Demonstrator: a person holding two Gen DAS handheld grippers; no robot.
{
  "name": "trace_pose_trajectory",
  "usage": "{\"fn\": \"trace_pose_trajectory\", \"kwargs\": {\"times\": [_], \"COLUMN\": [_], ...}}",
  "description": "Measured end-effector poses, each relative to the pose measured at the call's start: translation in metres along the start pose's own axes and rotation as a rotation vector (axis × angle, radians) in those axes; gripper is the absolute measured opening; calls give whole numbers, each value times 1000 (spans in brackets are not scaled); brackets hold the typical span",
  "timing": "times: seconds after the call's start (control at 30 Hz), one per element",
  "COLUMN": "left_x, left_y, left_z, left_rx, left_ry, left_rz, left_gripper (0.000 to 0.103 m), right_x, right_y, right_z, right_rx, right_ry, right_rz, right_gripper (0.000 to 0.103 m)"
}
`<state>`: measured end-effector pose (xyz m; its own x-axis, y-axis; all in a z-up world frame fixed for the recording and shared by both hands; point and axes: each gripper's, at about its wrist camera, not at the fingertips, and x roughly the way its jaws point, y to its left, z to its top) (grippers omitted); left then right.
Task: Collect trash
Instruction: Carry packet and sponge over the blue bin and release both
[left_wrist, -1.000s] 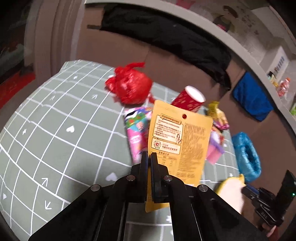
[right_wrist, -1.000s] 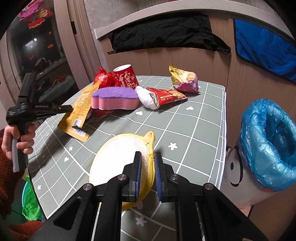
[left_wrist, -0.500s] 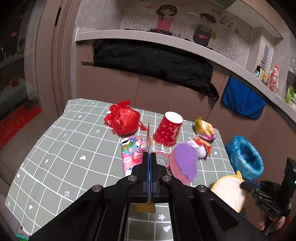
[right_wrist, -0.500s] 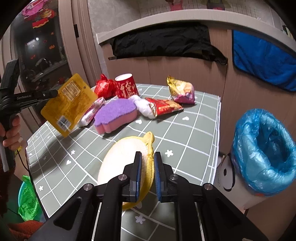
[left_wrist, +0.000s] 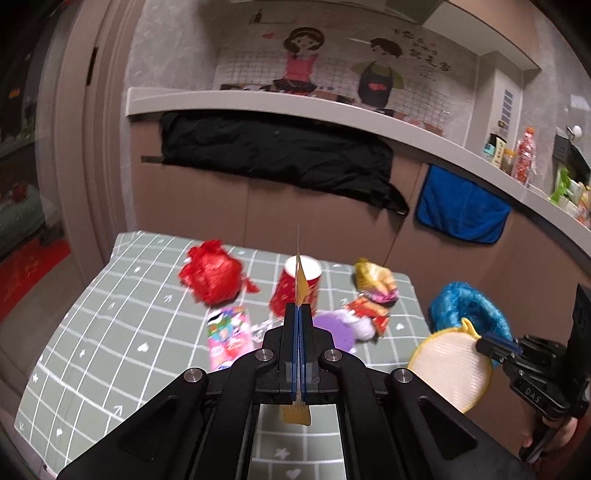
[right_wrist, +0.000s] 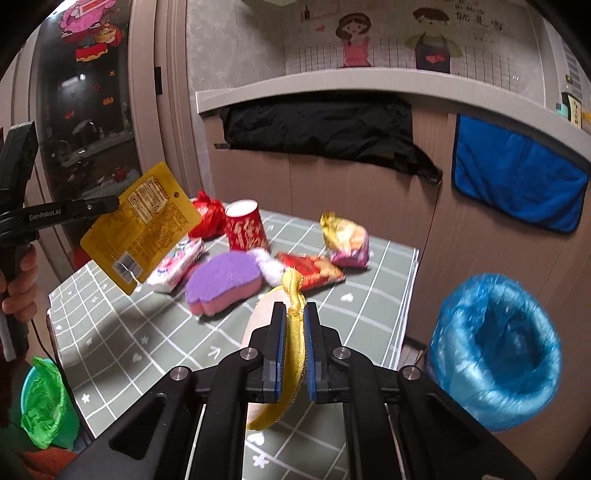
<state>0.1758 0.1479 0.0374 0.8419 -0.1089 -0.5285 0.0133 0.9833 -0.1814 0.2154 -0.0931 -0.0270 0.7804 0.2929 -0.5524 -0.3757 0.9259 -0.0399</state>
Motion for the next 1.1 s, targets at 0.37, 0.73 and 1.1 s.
{"fn": "trace_pose_trajectory", "kwargs": {"times": [0.37,0.73,1.1], "left_x": [29,97,194], "left_y": [-75,-226,-314], "left_z": [37,66,35], "left_rx": [63,158,183], "left_ry": [-6,17,202], "left_rz": [-106,-352,-480], "left_gripper": [0,0,0], "right_x": [-19,-69,-79], "right_y": [-34,-150,-244], "right_z": [33,36,12], "right_rx": [-5,102,214], "right_ry": [-86,-189,-170], "right_rz": [-62,-274,-457], "right_gripper": [8,8,8]}}
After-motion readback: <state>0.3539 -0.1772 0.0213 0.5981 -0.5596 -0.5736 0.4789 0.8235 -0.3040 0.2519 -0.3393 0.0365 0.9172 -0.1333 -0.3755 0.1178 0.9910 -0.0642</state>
